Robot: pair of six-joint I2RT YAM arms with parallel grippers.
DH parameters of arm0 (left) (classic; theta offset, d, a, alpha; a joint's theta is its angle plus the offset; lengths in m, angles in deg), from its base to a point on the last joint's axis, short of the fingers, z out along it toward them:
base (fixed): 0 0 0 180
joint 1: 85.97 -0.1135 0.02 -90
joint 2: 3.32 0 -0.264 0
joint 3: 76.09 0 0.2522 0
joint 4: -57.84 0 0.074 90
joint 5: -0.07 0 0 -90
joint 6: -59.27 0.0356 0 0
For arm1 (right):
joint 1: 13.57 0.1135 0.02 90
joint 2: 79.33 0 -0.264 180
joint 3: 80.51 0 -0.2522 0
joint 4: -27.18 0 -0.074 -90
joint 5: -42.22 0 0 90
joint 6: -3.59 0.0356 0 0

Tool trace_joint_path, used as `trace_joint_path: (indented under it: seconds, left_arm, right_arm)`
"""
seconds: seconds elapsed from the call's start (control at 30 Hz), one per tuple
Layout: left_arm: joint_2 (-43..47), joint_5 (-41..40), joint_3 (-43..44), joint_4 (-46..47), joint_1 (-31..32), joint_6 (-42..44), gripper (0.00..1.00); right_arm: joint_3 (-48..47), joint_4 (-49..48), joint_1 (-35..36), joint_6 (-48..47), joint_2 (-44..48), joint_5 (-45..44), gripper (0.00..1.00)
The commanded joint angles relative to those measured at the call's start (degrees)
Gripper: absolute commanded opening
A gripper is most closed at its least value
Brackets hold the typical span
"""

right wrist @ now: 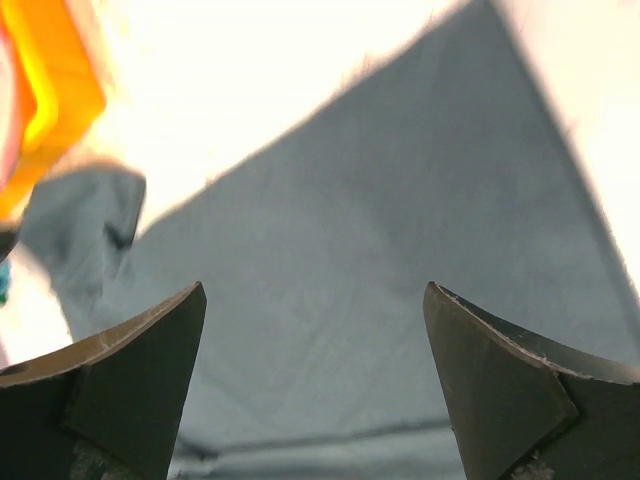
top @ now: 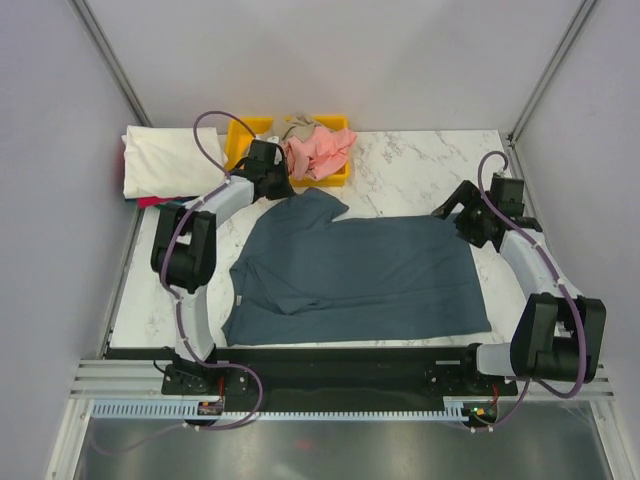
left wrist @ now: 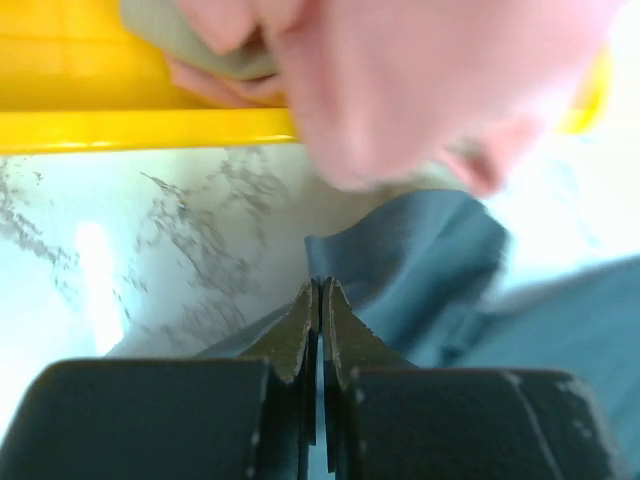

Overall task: Fold and stack the t-shirts
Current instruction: Fold the tshirt

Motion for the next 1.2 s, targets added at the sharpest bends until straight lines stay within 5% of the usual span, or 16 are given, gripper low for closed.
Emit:
trace_joint_path:
  seconds: [0.0, 0.2, 0.63, 1.17]
  left_arm:
    - [10.3, 2.8, -1.1, -1.8, 0.7, -0.8, 0.02]
    - [18.3, 3.2, -7.2, -2.3, 2.0, -1.3, 0.02]
    - [19.0, 2.2, -10.3, -2.0, 3.7, -1.2, 0.02]
    - [18.5, 1.7, -10.6, -1.6, 3.7, -1.3, 0.02]
  right_arm:
    - [-7.2, -1.9, 0.1, -2.0, -5.3, -7.6, 0.97]
    - [-15.7, -0.7, 0.1, -4.3, -16.7, -13.7, 0.89]
    - [-26.2, -1.7, -0.9, -7.5, -36.6, -18.6, 0.69]
    - [-24.2, -3.7, -1.3, -7.3, -37.7, -16.3, 0.33]
